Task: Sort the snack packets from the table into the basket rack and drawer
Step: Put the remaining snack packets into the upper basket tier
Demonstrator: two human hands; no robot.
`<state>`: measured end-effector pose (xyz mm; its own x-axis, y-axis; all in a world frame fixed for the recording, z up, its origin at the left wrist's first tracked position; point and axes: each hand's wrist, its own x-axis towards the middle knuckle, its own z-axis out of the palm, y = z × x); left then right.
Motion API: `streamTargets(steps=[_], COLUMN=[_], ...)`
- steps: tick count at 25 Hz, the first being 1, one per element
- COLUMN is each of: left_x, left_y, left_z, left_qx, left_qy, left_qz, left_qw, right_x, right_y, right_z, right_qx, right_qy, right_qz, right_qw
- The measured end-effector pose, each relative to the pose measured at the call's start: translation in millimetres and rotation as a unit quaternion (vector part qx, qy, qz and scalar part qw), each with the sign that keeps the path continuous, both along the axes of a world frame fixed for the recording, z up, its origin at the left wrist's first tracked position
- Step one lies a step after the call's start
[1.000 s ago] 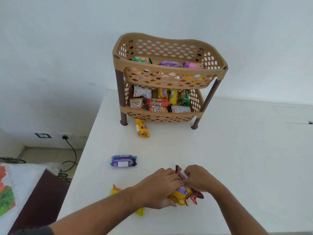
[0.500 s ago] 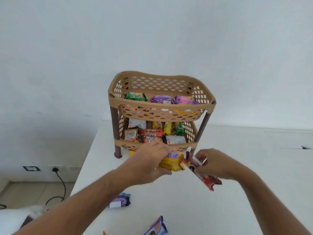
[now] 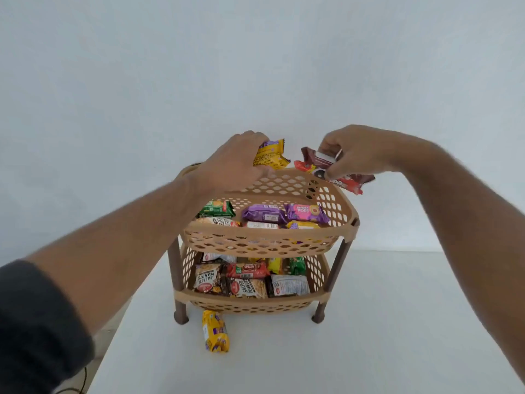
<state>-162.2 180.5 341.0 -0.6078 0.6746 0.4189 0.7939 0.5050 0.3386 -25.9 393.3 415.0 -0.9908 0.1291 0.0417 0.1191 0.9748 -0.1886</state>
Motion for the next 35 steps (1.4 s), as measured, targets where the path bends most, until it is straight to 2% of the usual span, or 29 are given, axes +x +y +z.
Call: streamTargets(steps=[4, 10, 14, 21, 25, 35], left_x=[-61.8, -97.3, -106.6, -115.6, -120.0, -119.3], left_y=[36.9, 64.4, 76.0, 97.1, 103.0, 102.4], left_z=[-14.8, -55.1, -72.4, -100.3, -110.7, -114.7], left_qx=[-0.114, -0.221, -0.273, -0.295, -0.313, -0.308], left_qy=[-0.001, 0.024, 0.039, 0.028, 0.044, -0.003], left_qz=[0.047, 0.080, 0.086, 0.073, 0.071, 0.071], left_qw=[0.992, 0.972, 0.957, 0.952, 0.946, 0.949], right_x=[-69.2, -137.6, -163.1, -176.4, -183.5, -185.2], right_y=[14.4, 43.5, 49.5, 44.1, 45.0, 46.6], right_z=[-26.8, -102.2, -137.4, -167.0, -177.8, -180.9], right_qx=[0.098, 0.141, 0.161, 0.204, 0.194, 0.155], right_qy=[-0.002, 0.061, 0.028, -0.073, -0.106, -0.104], right_qz=[0.008, -0.014, -0.004, -0.018, -0.014, -0.010], right_qw=[0.995, 0.988, 0.987, 0.976, 0.975, 0.982])
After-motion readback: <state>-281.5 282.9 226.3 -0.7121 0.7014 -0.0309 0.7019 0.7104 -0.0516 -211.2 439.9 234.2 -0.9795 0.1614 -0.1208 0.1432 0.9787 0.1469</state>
